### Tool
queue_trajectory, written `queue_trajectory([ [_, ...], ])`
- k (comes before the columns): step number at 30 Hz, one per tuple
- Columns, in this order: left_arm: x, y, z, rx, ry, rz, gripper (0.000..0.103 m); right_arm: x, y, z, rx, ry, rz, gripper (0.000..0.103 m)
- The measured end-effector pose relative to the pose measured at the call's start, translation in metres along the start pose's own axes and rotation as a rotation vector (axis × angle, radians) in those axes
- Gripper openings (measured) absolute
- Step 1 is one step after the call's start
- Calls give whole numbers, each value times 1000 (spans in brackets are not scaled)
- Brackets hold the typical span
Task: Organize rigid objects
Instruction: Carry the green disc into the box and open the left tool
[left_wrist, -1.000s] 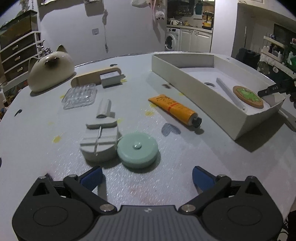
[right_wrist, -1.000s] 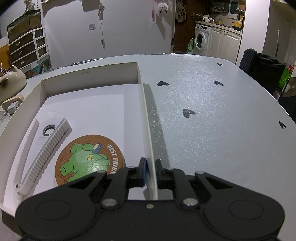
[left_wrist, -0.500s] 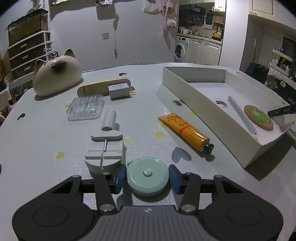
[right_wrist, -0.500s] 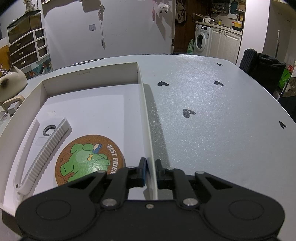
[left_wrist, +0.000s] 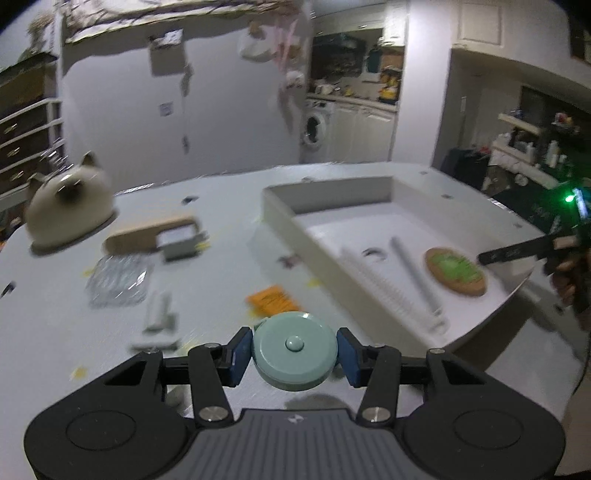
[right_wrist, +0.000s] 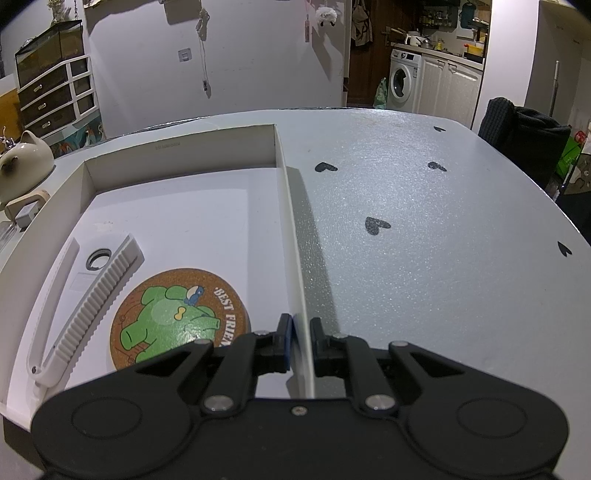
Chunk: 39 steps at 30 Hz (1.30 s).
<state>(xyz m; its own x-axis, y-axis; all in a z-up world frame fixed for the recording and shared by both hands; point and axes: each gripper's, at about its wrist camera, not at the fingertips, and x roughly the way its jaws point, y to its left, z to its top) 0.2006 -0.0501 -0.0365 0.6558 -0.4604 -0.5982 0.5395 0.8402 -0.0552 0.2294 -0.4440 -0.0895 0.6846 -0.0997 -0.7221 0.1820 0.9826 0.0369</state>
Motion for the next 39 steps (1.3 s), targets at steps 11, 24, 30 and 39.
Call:
queue_trajectory([
  [11,31,-69,37,130,15,-148,50,0,0,0,-1,-2,2,11],
  [24,73,-88,39,226,162,-129,50,0,-4,-1,4,-7,14,10],
  [30,72,-91,37,231,178,-151,62,0,-5,-2,7,-10,19,10],
  [39,64,-96,37,229,174,-164,74,0,-5,-2,7,-10,19,10],
])
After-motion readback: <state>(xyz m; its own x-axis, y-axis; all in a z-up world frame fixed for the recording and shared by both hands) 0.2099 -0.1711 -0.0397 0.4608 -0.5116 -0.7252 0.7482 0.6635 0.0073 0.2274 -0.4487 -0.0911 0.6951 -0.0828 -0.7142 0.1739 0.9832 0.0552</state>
